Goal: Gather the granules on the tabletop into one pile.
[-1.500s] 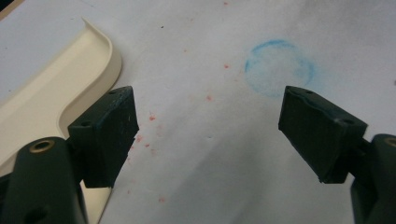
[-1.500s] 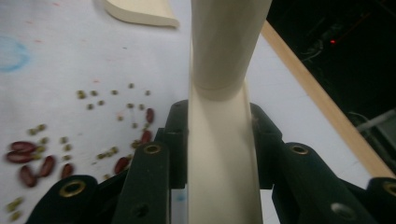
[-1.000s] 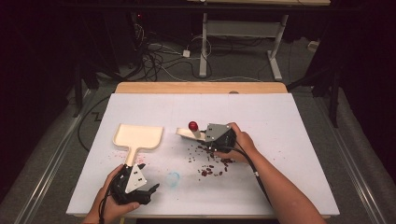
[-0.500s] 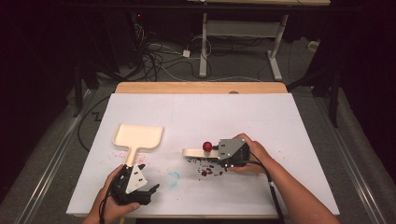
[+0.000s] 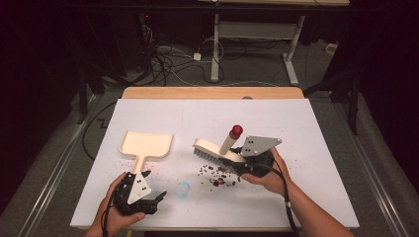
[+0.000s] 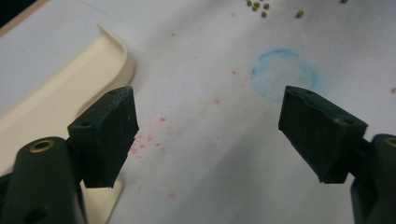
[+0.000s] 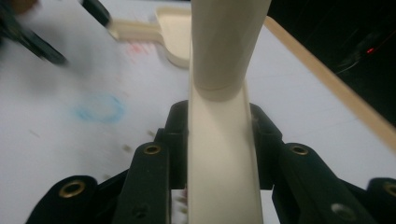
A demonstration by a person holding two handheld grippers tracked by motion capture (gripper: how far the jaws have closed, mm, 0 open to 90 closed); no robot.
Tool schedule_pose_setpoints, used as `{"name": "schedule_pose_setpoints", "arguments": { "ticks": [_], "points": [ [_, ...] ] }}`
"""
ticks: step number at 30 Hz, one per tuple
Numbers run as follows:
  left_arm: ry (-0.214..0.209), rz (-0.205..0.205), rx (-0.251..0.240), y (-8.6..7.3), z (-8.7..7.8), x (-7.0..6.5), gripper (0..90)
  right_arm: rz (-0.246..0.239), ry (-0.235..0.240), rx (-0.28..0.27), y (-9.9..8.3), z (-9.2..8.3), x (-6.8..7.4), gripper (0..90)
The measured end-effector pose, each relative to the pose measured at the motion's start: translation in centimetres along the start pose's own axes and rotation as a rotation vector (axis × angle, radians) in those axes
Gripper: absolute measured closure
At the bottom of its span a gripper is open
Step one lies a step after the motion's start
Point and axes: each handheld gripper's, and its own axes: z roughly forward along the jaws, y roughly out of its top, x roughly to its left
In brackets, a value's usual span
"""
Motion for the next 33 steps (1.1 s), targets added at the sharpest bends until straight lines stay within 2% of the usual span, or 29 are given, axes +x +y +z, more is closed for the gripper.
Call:
{"name": "schedule_pose_setpoints", "arguments": {
  "ticks": [1, 2, 3, 4, 7, 10, 13, 17, 18, 19, 21, 24, 27, 30, 33],
  "points": [
    [0.008, -0.013, -0.014, -0.1, -0.2, 0.2, 19.2, 0.000, 0.000, 0.000, 0.0, 0.0, 0.0, 67.3],
    [0.020, -0.021, -0.022, -0.1, -0.5, 0.3, 19.2, 0.022, 0.023, 0.006, 0.2, 0.0, 0.7, 67.3],
    [0.030, -0.027, -0.028, -0.2, -0.7, 0.5, 19.2, 0.066, 0.052, 0.026, 0.5, 0.2, 2.3, 67.3],
    [0.038, -0.032, -0.034, -0.3, -0.9, 0.6, 19.2, 0.066, 0.052, 0.026, 0.5, 0.2, 2.3, 67.3],
    [0.056, -0.049, -0.047, -0.4, -1.4, 0.9, 19.2, 0.137, 0.126, 0.055, 0.6, 1.2, 4.3, 67.3],
    [0.066, -0.042, -0.061, -0.3, -1.5, 1.0, 19.2, 0.143, 0.124, 0.105, 0.4, 2.5, 5.8, 67.3],
    [0.057, -0.038, -0.046, -0.3, -1.4, 0.7, 19.2, 0.208, 0.121, 0.133, -0.2, 3.8, 5.9, 67.3],
    [0.047, -0.026, -0.032, -0.3, -1.1, 0.5, 19.2, 0.237, 0.009, 0.144, -1.1, 4.5, 5.3, 67.3],
    [0.045, -0.023, -0.030, -0.3, -1.0, 0.5, 19.2, 0.264, -0.019, 0.142, -1.4, 4.4, 4.9, 67.2],
    [0.042, -0.020, -0.027, -0.3, -1.0, 0.4, 19.2, 0.264, -0.019, 0.142, -1.4, 4.4, 4.9, 67.2],
    [0.036, -0.018, -0.022, -0.3, -0.8, 0.3, 19.2, 0.264, -0.051, 0.146, -1.7, 4.3, 4.4, 67.2],
    [0.029, -0.004, -0.006, -0.3, -0.6, 0.1, 19.2, 0.304, -0.064, 0.149, -2.2, 3.8, 3.7, 67.1],
    [0.021, 0.004, -0.001, -0.2, -0.5, -0.1, 19.2, 0.318, -0.095, 0.155, -2.7, 3.1, 3.2, 67.1],
    [0.017, 0.010, 0.007, -0.2, -0.3, -0.2, 19.2, 0.345, -0.103, 0.160, -3.2, 2.3, 2.5, 67.1],
    [0.011, 0.015, 0.013, -0.2, -0.2, -0.3, 19.2, 0.338, -0.139, 0.163, -3.4, 1.5, 2.2, 67.2]
  ]
}}
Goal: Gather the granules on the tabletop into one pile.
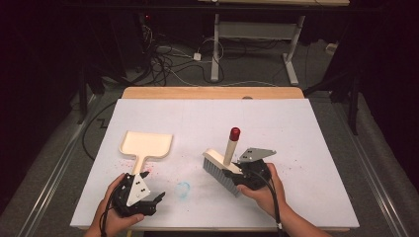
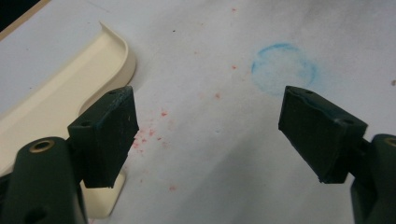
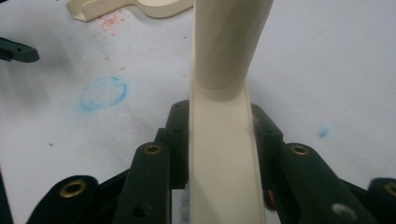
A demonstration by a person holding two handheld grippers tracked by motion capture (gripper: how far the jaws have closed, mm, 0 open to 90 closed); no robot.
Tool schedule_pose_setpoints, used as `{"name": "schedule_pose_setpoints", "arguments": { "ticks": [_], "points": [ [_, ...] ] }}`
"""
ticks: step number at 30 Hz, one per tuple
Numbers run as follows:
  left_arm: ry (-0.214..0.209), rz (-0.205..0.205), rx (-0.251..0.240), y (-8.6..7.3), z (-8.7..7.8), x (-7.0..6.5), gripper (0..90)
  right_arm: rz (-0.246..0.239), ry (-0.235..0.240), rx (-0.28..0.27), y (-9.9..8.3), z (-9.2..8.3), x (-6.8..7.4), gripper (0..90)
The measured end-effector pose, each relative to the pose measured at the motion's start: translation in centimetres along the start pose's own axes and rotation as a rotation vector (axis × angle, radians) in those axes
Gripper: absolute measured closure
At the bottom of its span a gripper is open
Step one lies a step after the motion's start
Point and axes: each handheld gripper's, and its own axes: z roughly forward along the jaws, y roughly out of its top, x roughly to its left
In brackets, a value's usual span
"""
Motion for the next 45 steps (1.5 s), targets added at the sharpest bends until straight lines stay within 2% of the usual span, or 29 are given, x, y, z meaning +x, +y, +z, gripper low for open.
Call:
{"name": "schedule_pose_setpoints", "arguments": {
  "ticks": [7, 11, 14, 18, 22, 24, 26, 29, 32, 35, 38, 42, 45],
  "points": [
    [-0.009, 0.016, 0.015, 0.1, 0.3, -0.2, 19.2, 0.009, 0.021, -0.031, 0.1, -1.6, -0.8, 67.2],
    [-0.008, 0.022, 0.018, 0.1, 0.4, -0.3, 19.2, -0.013, -0.004, -0.058, 0.4, -3.0, -1.1, 67.3],
    [-0.008, 0.021, 0.019, 0.1, 0.3, -0.3, 19.2, 0.001, -0.029, -0.082, 0.2, -4.5, -1.8, 67.3],
    [-0.007, 0.022, 0.020, 0.1, 0.3, -0.3, 19.3, 0.015, -0.121, -0.101, -0.5, -6.3, -3.2, 67.2],
    [-0.006, 0.028, 0.023, 0.2, 0.4, -0.3, 19.3, 0.001, -0.262, -0.076, -1.3, -7.0, -4.4, 67.2],
    [-0.007, 0.029, 0.023, 0.3, 0.4, -0.4, 19.3, -0.007, -0.318, -0.060, -1.6, -6.9, -4.9, 67.2],
    [-0.009, 0.031, 0.026, 0.3, 0.5, -0.4, 19.3, -0.010, -0.353, -0.044, -1.9, -6.4, -5.4, 67.2],
    [-0.012, 0.032, 0.028, 0.3, 0.6, -0.4, 19.3, -0.006, -0.376, -0.009, -2.3, -5.3, -5.8, 67.2],
    [-0.012, 0.033, 0.031, 0.3, 0.7, -0.4, 19.5, -0.003, -0.379, 0.020, -2.5, -4.0, -5.5, 67.3],
    [-0.011, 0.035, 0.032, 0.4, 0.7, -0.5, 19.6, -0.035, -0.366, 0.028, -2.0, -3.3, -4.5, 67.3],
    [-0.013, 0.035, 0.029, 0.4, 0.8, -0.6, 19.5, -0.040, -0.335, 0.022, -1.5, -2.3, -3.3, 67.3],
    [-0.013, 0.041, 0.028, 0.3, 0.6, -0.5, 19.6, -0.071, -0.347, 0.017, -0.7, -0.4, -1.2, 67.3],
    [-0.014, 0.039, 0.023, 0.3, 0.5, -0.4, 19.5, -0.078, -0.350, 0.014, -0.6, 0.1, -0.7, 67.2]
  ]
}}
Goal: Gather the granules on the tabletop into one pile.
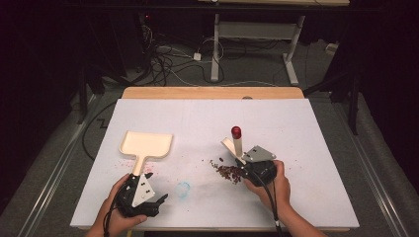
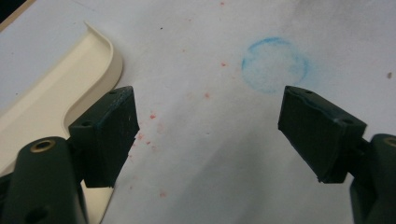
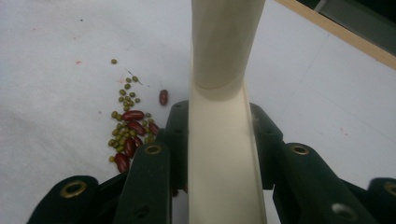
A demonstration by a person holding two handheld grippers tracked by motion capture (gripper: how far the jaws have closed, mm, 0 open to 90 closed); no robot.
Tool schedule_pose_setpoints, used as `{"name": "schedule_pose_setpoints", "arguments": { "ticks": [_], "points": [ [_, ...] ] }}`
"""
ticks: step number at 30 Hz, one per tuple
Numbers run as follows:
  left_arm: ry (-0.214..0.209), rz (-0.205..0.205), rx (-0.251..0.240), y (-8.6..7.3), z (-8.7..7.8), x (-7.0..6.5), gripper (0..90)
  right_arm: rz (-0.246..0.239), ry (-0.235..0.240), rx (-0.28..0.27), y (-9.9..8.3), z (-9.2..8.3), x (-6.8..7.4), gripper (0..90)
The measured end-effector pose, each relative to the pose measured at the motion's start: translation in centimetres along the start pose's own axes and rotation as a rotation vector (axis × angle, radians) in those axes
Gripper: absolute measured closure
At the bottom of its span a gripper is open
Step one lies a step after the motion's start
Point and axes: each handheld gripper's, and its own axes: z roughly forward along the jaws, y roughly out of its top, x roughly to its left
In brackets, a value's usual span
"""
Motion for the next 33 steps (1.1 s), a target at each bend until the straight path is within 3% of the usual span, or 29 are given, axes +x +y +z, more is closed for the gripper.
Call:
{"name": "schedule_pose_setpoints", "arguments": {
  "ticks": [8, 12, 18, 33],
  "points": [
    [-0.001, 0.000, -0.001, 0.0, 0.0, 0.0, 19.6, -0.006, -0.010, -0.017, 0.5, 0.2, 0.5, 67.3],
    [-0.004, 0.002, 0.003, 0.0, 0.0, -0.1, 19.6, 0.018, -0.022, -0.021, 0.6, 0.3, 0.0, 67.3],
    [-0.005, 0.004, 0.007, 0.2, 0.2, -0.3, 19.6, 0.055, 0.002, -0.019, 0.7, 0.5, 0.0, 67.3],
    [-0.009, -0.001, 0.002, 0.1, 0.1, -0.2, 19.6, 0.008, 0.009, -0.027, 1.8, 1.4, 2.1, 67.3]
  ]
}}
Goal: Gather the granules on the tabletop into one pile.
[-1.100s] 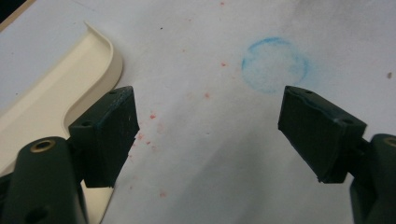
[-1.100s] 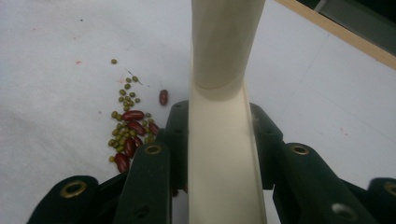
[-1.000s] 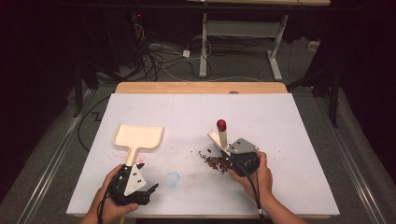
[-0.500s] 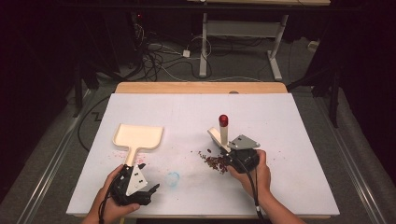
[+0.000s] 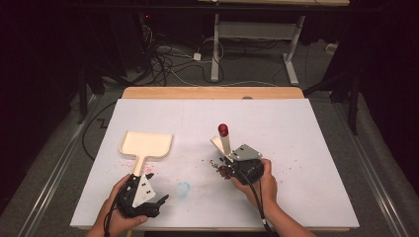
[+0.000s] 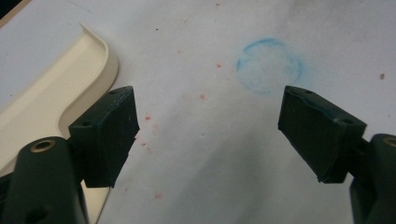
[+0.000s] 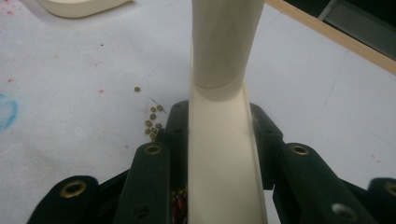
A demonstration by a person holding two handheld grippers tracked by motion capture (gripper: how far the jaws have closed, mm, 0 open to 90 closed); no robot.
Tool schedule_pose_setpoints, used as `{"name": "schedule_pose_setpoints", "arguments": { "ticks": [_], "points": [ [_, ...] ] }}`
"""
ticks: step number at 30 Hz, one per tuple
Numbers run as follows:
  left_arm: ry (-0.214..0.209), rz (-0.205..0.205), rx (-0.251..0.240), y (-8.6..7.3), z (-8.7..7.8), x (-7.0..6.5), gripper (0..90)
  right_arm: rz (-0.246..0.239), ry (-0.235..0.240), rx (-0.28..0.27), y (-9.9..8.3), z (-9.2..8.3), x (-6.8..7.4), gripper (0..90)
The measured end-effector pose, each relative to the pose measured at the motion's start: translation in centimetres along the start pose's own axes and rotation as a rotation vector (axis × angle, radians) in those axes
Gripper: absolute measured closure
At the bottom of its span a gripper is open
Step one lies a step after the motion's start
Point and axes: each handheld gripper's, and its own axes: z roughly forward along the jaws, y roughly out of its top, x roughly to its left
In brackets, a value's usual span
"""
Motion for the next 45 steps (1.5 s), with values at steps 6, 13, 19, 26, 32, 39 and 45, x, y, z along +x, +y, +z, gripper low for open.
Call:
{"name": "schedule_pose_setpoints", "arguments": {
  "ticks": [6, 13, 19, 26, 32, 39, 45],
  "points": [
    [0.001, -0.002, -0.003, 0.0, 0.0, 0.0, 19.6, -0.013, -0.001, -0.007, 0.0, -0.2, 0.0, 67.3],
    [0.004, -0.005, -0.002, 0.0, -0.1, 0.1, 19.6, 0.045, -0.027, -0.044, 0.4, -1.3, -2.0, 67.3],
    [0.006, -0.008, -0.004, 0.1, -0.1, 0.1, 19.6, 0.142, 0.098, -0.123, 2.0, -3.2, -1.1, 67.3],
    [0.002, 0.001, -0.002, 0.0, -0.2, 0.1, 19.6, 0.080, 0.176, -0.076, 3.6, -1.3, 2.0, 67.3],
    [0.004, -0.009, -0.010, -0.2, -0.4, 0.3, 19.8, -0.143, 0.228, 0.057, 6.0, 0.8, 1.4, 67.3],
    [0.003, -0.011, -0.005, -0.3, -0.5, 0.3, 20.0, -0.222, 0.250, 0.115, 6.4, 1.9, 1.6, 67.3],
    [-0.002, -0.012, 0.001, -0.4, -0.4, 0.3, 20.0, -0.215, 0.264, 0.118, 5.6, 1.6, 1.3, 67.3]
  ]
}}
